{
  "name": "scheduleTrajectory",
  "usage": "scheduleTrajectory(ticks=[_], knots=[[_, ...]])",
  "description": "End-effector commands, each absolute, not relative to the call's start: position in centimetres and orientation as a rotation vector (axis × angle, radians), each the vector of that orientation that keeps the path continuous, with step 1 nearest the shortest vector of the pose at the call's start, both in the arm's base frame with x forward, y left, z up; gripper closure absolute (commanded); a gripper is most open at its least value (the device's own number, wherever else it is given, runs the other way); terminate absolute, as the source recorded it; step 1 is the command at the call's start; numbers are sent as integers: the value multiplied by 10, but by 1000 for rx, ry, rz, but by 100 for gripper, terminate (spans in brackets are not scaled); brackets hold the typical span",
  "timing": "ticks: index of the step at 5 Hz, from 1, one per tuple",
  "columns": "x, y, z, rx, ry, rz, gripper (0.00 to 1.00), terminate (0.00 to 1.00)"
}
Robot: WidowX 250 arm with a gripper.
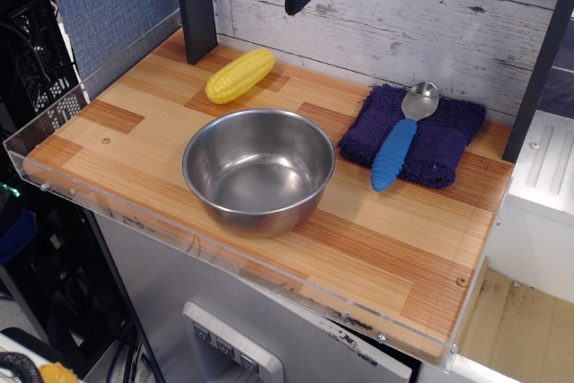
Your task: Put the yellow corn cob inside the silver bowl.
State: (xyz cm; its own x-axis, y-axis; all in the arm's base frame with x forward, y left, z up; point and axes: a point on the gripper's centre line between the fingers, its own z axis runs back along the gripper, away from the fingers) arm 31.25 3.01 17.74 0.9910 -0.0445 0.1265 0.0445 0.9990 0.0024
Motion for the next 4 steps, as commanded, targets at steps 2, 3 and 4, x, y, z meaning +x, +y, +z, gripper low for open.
scheduleTrajectory(ticks=[2, 3, 4], knots=[[326, 60, 169, -40, -131, -14, 0, 0], [338, 90, 161, -57, -149, 44, 0, 0], [354, 112, 146, -44, -130, 56, 0, 0]])
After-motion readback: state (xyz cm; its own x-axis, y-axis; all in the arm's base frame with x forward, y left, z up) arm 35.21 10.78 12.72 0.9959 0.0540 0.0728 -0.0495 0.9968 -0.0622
